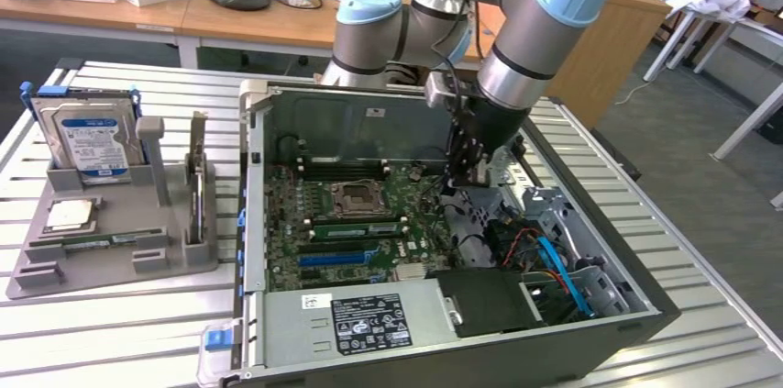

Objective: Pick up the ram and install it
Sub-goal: 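Press down the ram until it locks into place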

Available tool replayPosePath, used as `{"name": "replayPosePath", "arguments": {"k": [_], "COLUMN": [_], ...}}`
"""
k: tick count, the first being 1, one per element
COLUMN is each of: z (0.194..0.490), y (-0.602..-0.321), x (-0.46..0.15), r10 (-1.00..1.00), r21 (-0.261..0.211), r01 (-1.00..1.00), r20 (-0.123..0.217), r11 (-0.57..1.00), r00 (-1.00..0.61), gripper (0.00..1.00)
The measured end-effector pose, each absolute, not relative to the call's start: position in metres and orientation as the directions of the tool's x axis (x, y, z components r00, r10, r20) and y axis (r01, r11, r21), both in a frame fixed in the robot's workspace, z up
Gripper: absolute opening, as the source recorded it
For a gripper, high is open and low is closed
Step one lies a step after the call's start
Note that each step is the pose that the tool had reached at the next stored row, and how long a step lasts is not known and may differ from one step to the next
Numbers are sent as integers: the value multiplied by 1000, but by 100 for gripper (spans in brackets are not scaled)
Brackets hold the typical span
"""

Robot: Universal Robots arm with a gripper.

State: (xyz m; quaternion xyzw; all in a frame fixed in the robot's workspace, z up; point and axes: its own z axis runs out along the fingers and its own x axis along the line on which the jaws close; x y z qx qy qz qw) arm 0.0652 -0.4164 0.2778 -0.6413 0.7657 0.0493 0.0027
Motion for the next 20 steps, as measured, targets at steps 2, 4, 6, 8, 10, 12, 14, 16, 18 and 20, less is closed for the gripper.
{"name": "replayPosePath", "arguments": {"k": [2, 4, 6, 8, 10, 12, 14, 16, 18, 20], "z": [277, 276, 276, 275, 274, 274, 273, 273, 272, 272], "y": [-416, -416, -416, -416, -416, -416, -416, -416, -416, -416], "x": [65, 65, 65, 65, 65, 65, 65, 65, 65, 65], "r10": [-974, -966, -956, -946, -934, -920, -906, -893, -881, -869], "r21": [72, 72, 72, 72, 72, 72, 72, 72, 71, 71], "r01": [-975, -967, -958, -947, -935, -922, -908, -895, -883, -871], "r20": [-67, -67, -67, -67, -67, -66, -66, -66, -66, -65], "r11": [209, 244, 279, 313, 346, 381, 413, 441, 464, 487], "r00": [-214, -249, -284, -318, -351, -386, -418, -445, -469, -491], "gripper": [10, 10, 10, 10, 10, 10, 10, 10, 10, 10]}}
